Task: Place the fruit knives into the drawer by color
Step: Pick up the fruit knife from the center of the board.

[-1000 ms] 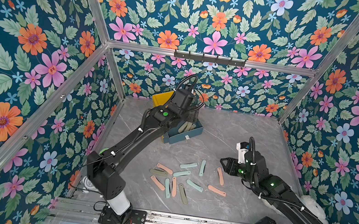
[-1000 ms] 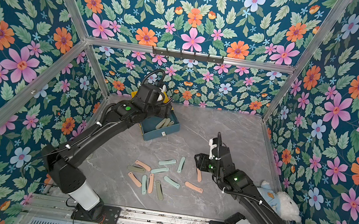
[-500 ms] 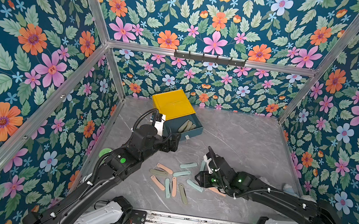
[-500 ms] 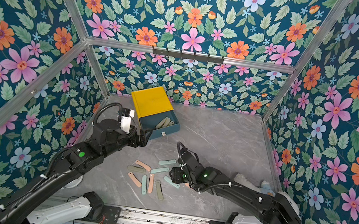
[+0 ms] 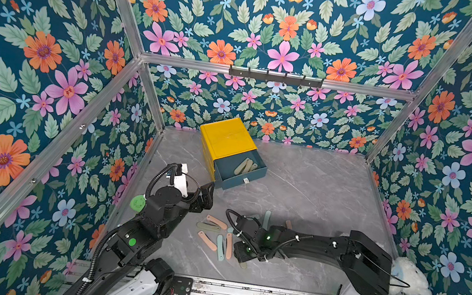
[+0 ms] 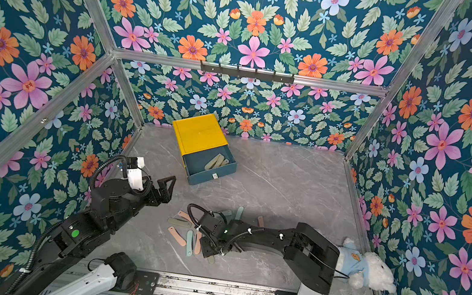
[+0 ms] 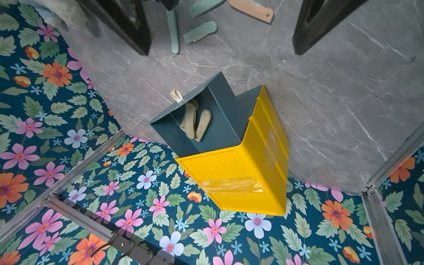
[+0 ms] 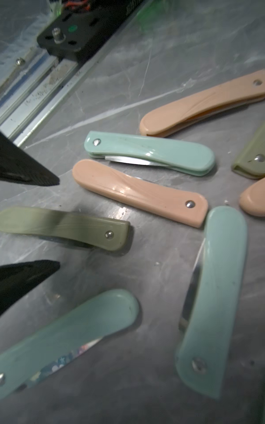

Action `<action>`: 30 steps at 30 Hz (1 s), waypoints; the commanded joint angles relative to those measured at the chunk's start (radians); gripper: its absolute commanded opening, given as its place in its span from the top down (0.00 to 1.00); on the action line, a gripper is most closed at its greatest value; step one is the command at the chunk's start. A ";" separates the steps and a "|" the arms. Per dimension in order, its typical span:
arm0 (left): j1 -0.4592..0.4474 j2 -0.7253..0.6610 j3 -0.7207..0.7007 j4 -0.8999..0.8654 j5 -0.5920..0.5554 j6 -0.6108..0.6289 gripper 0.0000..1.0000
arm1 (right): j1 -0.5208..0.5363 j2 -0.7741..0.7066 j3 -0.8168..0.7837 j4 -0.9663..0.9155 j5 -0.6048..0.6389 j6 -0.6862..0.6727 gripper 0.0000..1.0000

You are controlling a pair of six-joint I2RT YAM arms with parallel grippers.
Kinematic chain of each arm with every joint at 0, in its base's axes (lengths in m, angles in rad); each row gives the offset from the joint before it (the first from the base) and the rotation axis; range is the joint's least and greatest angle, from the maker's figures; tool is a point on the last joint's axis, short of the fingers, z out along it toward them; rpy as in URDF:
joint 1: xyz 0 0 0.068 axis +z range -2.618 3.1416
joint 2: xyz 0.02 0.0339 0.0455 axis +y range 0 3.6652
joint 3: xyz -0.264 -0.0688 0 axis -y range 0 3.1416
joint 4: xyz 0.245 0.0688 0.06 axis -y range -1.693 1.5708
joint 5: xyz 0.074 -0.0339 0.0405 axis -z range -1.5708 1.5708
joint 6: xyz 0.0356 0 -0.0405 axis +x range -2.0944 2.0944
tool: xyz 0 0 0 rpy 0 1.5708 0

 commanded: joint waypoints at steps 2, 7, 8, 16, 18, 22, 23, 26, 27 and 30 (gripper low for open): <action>-0.001 -0.005 -0.003 -0.019 -0.040 -0.009 0.01 | 0.006 0.041 0.025 -0.097 0.051 -0.001 0.47; -0.001 -0.003 -0.007 -0.019 -0.047 -0.003 0.01 | 0.032 0.090 0.075 -0.184 0.104 -0.025 0.51; -0.001 -0.003 -0.008 -0.019 -0.049 -0.003 0.01 | 0.042 0.104 0.093 -0.208 0.117 -0.032 0.51; 0.000 0.001 -0.014 -0.026 -0.055 -0.003 0.01 | 0.069 0.155 0.110 -0.256 0.145 -0.029 0.57; -0.001 0.000 -0.012 -0.026 -0.055 -0.003 0.01 | 0.069 0.162 0.110 -0.267 0.158 -0.029 0.60; -0.001 0.001 -0.012 -0.026 -0.054 -0.004 0.01 | 0.066 0.176 0.101 -0.276 0.189 -0.017 0.71; -0.001 0.003 -0.012 -0.026 -0.053 -0.004 0.01 | 0.063 0.176 0.094 -0.274 0.194 -0.014 0.74; 0.000 0.010 -0.011 -0.028 -0.049 -0.007 0.01 | 0.047 0.153 0.058 -0.245 0.197 0.003 0.79; 0.000 0.014 -0.011 -0.028 -0.045 -0.008 0.01 | 0.038 0.137 0.043 -0.231 0.200 0.008 0.81; -0.001 0.025 -0.009 -0.028 -0.032 -0.014 0.01 | 0.026 0.083 0.009 -0.203 0.234 0.011 0.84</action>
